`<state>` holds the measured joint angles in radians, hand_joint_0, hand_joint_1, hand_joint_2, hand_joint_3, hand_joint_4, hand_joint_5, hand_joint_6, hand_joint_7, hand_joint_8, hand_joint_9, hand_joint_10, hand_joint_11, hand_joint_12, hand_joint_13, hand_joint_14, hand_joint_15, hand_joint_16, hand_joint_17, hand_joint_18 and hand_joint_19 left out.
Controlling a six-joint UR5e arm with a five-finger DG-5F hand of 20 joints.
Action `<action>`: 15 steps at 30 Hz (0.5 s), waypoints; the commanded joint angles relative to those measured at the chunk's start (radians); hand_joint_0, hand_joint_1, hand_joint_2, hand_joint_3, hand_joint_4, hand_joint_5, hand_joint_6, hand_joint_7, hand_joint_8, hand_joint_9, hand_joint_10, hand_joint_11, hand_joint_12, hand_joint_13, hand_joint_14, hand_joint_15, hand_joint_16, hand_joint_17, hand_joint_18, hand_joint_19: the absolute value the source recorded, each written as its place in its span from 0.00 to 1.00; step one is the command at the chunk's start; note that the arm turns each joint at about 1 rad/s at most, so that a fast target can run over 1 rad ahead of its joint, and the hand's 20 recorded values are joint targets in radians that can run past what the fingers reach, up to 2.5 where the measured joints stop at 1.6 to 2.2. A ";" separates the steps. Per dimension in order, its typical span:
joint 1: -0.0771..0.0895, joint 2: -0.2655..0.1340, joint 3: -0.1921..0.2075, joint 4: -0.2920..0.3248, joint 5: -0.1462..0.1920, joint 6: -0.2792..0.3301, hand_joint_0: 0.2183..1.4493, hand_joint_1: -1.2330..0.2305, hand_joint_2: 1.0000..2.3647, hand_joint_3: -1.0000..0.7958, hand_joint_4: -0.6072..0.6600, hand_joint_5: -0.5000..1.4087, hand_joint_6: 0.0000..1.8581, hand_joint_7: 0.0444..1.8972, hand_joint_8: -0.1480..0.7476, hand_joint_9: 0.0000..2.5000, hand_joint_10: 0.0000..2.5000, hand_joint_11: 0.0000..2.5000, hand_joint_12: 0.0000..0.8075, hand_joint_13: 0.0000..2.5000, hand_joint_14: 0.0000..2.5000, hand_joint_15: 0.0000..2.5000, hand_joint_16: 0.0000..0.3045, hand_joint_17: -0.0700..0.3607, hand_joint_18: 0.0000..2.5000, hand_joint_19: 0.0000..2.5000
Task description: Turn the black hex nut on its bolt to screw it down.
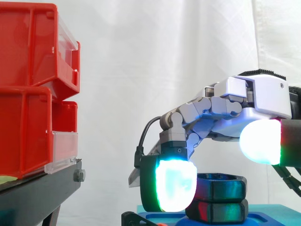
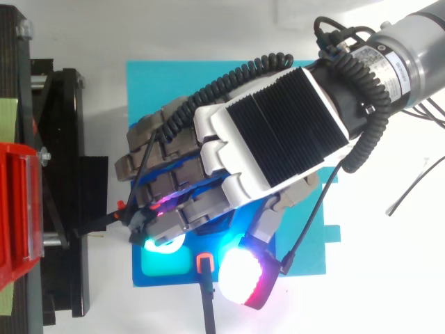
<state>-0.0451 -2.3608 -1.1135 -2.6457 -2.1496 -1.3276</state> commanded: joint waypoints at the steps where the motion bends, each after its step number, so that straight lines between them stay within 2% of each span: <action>1: -0.006 0.000 0.000 -0.004 -0.003 -0.012 0.21 0.67 0.00 0.28 0.47 0.27 0.27 0.61 0.41 0.35 0.00 0.03 0.41 0.29 0.00 0.06 0.16 0.41 0.24 0.17; 7: -0.015 0.000 0.000 0.001 -0.016 -0.019 0.21 0.67 0.00 0.28 0.48 0.27 0.27 0.63 0.41 0.36 0.00 0.04 0.42 0.29 0.00 0.06 0.16 0.41 0.24 0.17; 10: -0.027 0.000 0.000 0.001 -0.026 -0.030 0.21 0.67 0.00 0.28 0.47 0.27 0.27 0.63 0.42 0.36 0.00 0.04 0.42 0.28 0.00 0.06 0.16 0.41 0.24 0.17; 15: -0.038 0.000 0.000 0.001 -0.038 -0.036 0.21 0.67 0.00 0.28 0.49 0.27 0.27 0.64 0.42 0.36 0.00 0.04 0.42 0.29 0.00 0.06 0.16 0.41 0.24 0.17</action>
<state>-0.0759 -2.3608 -1.1137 -2.6447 -2.1794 -1.3603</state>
